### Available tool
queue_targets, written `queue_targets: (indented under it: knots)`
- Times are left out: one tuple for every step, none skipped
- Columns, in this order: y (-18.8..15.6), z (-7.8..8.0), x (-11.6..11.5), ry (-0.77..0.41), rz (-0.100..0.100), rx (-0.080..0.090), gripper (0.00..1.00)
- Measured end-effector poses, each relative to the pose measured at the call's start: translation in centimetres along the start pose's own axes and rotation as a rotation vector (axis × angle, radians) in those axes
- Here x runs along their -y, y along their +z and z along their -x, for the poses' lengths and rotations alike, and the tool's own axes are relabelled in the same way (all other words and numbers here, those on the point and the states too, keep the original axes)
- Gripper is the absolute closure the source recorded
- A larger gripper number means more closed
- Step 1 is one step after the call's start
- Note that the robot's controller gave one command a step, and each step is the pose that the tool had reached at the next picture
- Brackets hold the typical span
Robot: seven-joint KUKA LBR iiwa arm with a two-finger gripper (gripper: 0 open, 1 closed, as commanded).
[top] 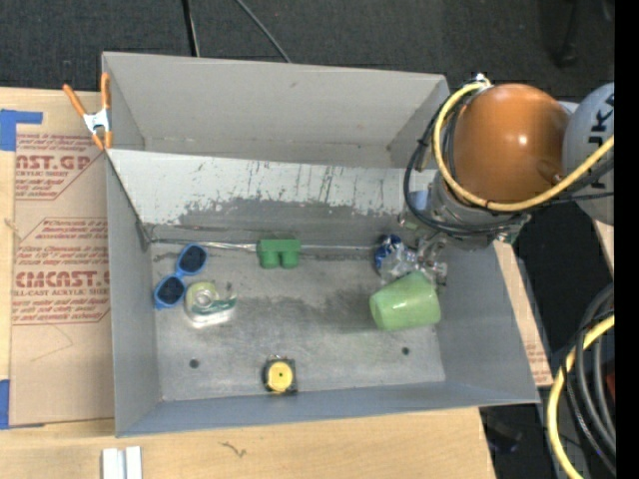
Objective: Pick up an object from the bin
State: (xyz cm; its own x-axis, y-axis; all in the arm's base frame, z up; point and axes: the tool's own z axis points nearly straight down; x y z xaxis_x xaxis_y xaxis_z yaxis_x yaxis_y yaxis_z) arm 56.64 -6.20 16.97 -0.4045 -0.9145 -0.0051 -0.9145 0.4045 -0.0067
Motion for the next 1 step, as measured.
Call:
queue_targets:
  knots:
    - [-7.06, 0.39, 0.01, 0.003, -0.002, 0.000, 1.00]
